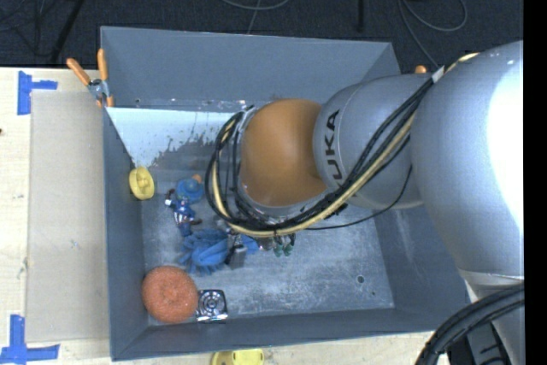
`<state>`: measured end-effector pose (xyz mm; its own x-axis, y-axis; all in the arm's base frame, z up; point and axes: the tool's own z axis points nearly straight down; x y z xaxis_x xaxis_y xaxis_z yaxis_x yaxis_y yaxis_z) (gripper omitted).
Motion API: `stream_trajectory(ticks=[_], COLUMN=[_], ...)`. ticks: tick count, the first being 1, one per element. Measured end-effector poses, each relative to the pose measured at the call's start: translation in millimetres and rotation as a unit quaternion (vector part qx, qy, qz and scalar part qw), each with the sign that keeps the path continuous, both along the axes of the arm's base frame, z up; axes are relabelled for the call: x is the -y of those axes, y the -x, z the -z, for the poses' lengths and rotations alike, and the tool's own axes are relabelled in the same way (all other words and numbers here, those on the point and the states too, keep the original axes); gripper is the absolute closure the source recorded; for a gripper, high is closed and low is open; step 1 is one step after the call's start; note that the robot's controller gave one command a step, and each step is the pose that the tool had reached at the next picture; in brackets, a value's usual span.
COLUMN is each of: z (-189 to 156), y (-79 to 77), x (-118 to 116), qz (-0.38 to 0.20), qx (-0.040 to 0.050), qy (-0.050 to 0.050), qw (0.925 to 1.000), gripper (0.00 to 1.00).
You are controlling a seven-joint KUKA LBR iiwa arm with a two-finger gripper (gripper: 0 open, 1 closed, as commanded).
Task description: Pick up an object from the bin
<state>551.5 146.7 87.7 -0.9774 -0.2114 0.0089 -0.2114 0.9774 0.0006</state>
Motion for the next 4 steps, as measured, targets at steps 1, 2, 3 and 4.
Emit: stream_trajectory(ticks=[1,2,3,4], z=[-20.9,-36.9,-45.5,-51.8], y=[-0.7,-1.5,-1.0,-1.2], x=[0.0,-0.4,-0.4,-0.6], qz=[0.004,0.001,0.001,0.001], qx=[0.0017,0.0049,0.0050,0.0048], qy=[0.000,-0.001,-0.001,-0.001], qw=[1.0000,1.0000,1.0000,1.0000], gripper=[1.00,1.00,1.00,1.00])
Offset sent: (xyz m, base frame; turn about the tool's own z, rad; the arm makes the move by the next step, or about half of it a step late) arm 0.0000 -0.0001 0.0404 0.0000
